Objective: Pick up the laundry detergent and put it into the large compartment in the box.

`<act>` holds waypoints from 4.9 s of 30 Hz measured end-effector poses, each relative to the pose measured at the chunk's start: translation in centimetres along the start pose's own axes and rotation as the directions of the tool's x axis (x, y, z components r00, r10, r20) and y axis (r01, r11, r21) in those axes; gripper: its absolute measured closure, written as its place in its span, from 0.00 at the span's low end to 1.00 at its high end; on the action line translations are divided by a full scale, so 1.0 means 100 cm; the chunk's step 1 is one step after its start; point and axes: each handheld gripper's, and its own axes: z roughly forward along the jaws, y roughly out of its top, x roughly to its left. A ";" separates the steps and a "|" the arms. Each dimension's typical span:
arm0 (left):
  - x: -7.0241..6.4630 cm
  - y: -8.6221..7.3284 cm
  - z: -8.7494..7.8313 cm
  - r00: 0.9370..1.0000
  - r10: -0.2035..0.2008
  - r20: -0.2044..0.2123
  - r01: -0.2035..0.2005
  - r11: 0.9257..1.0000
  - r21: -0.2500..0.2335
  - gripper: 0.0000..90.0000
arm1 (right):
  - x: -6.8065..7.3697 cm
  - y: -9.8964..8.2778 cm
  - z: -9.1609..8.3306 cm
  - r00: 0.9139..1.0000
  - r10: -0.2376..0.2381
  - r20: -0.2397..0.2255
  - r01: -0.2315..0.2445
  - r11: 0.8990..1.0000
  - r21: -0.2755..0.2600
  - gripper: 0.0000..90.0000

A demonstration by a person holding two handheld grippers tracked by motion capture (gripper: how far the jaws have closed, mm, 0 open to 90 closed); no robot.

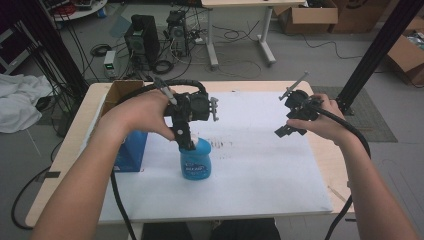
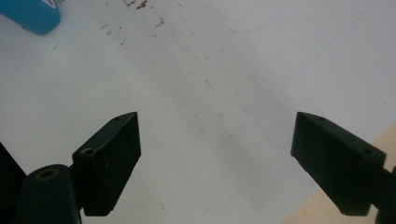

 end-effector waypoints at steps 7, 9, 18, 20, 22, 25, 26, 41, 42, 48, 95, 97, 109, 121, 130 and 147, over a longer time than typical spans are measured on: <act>0.000 -0.001 0.019 1.000 -0.003 0.006 0.003 1.000 0.019 0.16 | 0.002 0.001 0.003 1.000 -0.007 -0.007 0.007 1.000 0.005 0.18; 0.000 -0.001 0.023 1.000 -0.003 0.008 0.003 1.000 0.027 0.16 | 0.001 0.001 0.004 1.000 -0.002 -0.008 0.002 1.000 0.007 0.18; -0.001 0.001 0.039 1.000 0.000 0.021 -0.001 0.999 0.036 0.16 | 0.000 -0.003 0.006 1.000 0.000 -0.011 0.000 1.000 0.007 0.17; -0.001 0.002 0.044 1.000 0.002 0.023 -0.003 0.999 0.045 0.16 | 0.000 -0.004 0.007 1.000 -0.001 -0.013 0.001 1.000 0.006 0.18; -0.001 0.002 0.049 1.000 0.004 0.025 -0.005 0.999 0.054 0.17 | 0.000 -0.004 0.008 1.000 0.000 -0.016 0.000 1.000 0.007 0.18; -0.001 0.003 0.055 1.000 0.004 0.026 -0.006 0.998 0.063 0.17 | 0.000 -0.006 0.010 1.000 0.000 -0.018 0.000 1.000 0.008 0.18; -0.001 0.003 0.057 1.000 0.001 0.028 -0.003 0.998 0.062 0.17 | 0.000 -0.006 0.010 1.000 0.000 -0.019 0.001 1.000 0.008 0.18; 0.000 0.004 0.075 1.000 0.001 0.030 -0.003 0.996 0.085 0.17 | -0.001 -0.009 0.010 1.000 0.002 -0.018 -0.002 1.000 0.001 0.18; 0.000 0.004 0.075 0.999 0.000 0.032 -0.003 0.996 0.087 0.17 | -0.001 -0.009 0.010 1.000 0.002 -0.017 -0.002 1.000 0.003 0.17; 0.000 0.005 0.074 1.000 0.001 0.030 -0.003 0.996 0.084 0.19 | -0.001 -0.010 0.011 1.000 0.000 -0.017 0.000 1.000 0.001 0.17; 0.003 0.007 0.074 0.999 -0.018 0.051 0.014 0.996 0.089 0.34 | -0.001 -0.011 0.010 1.000 0.006 -0.027 -0.006 1.000 0.000 0.18; 0.003 0.007 0.074 0.999 -0.019 0.051 0.015 0.996 0.089 0.34 | -0.001 -0.011 0.011 1.000 0.008 -0.027 -0.008 1.000 0.000 0.17; 0.006 0.006 0.076 0.998 -0.041 0.057 0.035 0.994 0.106 0.41 | -0.002 -0.012 0.012 0.999 0.008 -0.035 -0.008 1.000 0.003 0.18; 0.009 0.008 0.075 0.997 -0.063 0.055 0.056 0.991 0.121 0.42 | -0.002 -0.014 0.012 0.999 0.009 -0.040 -0.009 1.000 0.000 0.18; 0.022 0.002 0.039 0.967 -0.245 0.068 0.234 0.962 0.137 0.43 | 0.000 -0.012 0.008 0.999 -0.006 -0.042 0.006 1.000 -0.007 0.17; 0.066 -0.074 -0.079 0.533 -0.846 -0.036 0.846 0.530 0.062 0.43 | 0.002 -0.008 -0.008 0.999 -0.025 -0.035 0.024 0.999 -0.031 0.17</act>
